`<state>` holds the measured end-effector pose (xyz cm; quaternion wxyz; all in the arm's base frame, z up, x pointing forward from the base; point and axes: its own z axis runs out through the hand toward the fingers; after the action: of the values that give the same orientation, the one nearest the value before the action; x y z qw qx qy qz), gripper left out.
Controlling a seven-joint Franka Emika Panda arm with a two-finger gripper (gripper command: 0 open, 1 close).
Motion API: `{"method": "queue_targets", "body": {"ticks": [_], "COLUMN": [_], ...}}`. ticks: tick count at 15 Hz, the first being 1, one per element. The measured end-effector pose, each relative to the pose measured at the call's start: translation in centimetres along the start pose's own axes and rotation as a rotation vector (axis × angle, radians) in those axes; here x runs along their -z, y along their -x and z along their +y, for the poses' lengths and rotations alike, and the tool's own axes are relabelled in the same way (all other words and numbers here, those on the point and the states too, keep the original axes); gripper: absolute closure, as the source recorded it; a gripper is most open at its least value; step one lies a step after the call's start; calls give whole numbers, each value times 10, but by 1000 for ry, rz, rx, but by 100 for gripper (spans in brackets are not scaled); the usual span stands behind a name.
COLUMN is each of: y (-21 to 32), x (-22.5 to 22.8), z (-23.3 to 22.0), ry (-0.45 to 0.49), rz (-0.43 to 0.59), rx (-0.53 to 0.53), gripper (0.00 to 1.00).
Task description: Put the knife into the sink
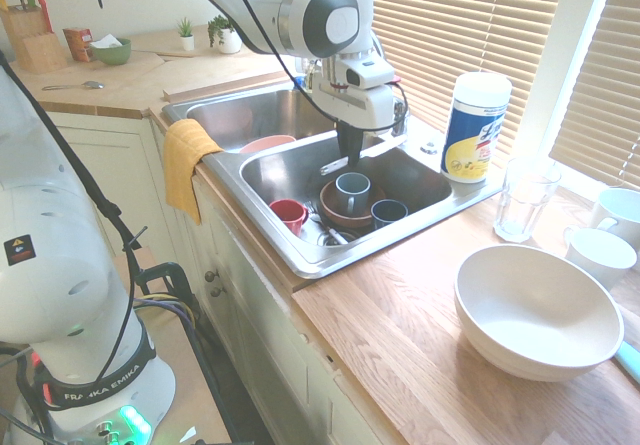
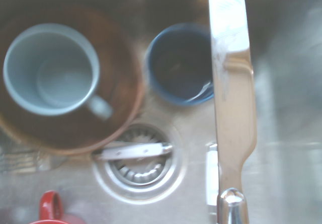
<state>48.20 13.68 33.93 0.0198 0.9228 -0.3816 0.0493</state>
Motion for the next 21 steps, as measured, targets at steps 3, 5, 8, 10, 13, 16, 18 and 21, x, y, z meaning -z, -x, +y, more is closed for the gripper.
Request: {"method": "queue_targets", "body": {"ticks": [3, 5, 8, 10, 13, 16, 18, 21], "y": [15, 18, 7, -1, -12, -14, -14, -14], "x": [-52, -80, -111, -134, -162, -175, -183, -184], "z": [-15, -26, -46, -57, -70, -77, -81, -82], "ry": [-12, -16, -23, -25, -30, -26, -23, -22], "rz": [-13, -27, -37, -40, -59, -72, -78, -75], "rx": [36, 36, 17, -3, -46, -71, -80, -84], "gripper": [100, 100, 100, 100, 100, 100, 100, 0]}}
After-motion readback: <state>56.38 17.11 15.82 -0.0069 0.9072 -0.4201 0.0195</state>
